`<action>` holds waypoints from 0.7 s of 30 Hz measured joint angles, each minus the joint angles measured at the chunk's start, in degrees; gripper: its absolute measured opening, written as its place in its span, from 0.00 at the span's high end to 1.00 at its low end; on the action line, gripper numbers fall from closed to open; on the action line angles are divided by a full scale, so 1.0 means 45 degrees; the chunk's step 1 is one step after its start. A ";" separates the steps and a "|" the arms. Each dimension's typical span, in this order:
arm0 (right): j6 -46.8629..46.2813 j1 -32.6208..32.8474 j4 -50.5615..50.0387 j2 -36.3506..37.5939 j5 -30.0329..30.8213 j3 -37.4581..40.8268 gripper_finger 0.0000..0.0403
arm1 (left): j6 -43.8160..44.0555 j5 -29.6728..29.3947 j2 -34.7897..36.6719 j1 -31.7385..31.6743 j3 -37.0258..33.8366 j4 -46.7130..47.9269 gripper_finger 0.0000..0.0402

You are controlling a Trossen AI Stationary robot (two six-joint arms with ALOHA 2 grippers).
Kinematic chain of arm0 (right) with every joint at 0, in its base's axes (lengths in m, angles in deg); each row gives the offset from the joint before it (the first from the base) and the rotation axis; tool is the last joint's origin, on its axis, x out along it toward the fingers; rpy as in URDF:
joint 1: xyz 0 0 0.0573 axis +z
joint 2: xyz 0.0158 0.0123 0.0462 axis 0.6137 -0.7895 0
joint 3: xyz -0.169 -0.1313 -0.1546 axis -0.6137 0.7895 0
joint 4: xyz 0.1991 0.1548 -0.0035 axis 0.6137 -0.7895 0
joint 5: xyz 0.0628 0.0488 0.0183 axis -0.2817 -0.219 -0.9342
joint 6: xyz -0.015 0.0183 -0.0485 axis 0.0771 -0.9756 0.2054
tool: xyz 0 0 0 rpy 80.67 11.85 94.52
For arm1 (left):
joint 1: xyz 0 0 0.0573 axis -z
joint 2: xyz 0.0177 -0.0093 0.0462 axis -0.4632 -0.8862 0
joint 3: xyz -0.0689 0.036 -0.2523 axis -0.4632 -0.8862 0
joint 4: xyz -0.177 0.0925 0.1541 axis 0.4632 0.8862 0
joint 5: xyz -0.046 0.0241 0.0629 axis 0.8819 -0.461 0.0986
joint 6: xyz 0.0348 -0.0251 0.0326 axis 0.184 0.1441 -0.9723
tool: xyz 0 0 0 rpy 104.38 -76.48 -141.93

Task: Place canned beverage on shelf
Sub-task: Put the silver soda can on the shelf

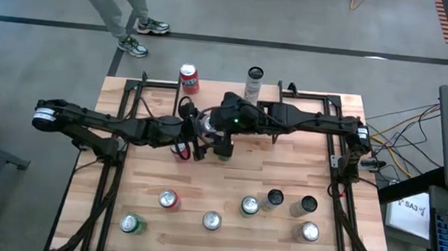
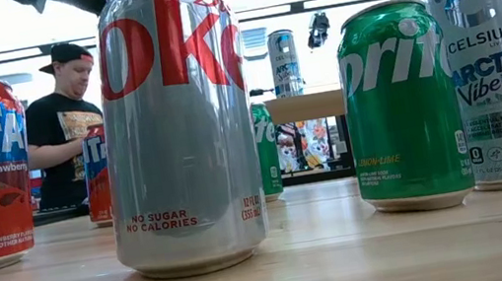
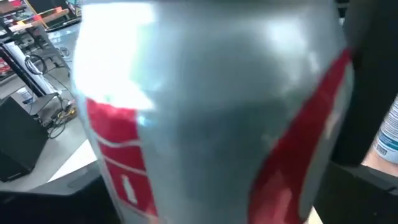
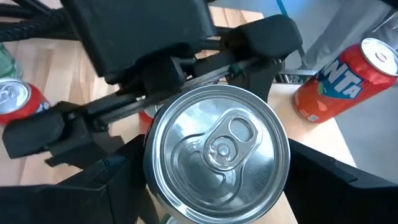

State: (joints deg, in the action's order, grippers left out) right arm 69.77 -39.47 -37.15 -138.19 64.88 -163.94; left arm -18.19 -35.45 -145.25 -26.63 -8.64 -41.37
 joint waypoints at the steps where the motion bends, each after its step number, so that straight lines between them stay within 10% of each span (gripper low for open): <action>1: 0.0000 0.0036 0.0044 0.0000 0.0008 0.0000 0.28 | 0.0000 -0.0062 0.0000 0.0001 0.0000 -0.0005 0.07; 8: -0.0013 0.0060 0.0039 -0.0005 0.0014 0.0000 0.27 | -0.0008 -0.0175 0.0005 0.0025 0.0000 -0.0212 0.32; 21: 0.0502 0.0138 -0.0124 0.0235 0.0018 -0.0078 0.12 | 0.0029 -0.0418 0.0010 0.0261 -0.0205 -0.1143 0.32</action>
State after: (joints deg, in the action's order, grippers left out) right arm 72.02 -38.85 -37.71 -137.13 64.96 -164.29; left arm -18.05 -37.33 -145.21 -25.45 -9.56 -46.51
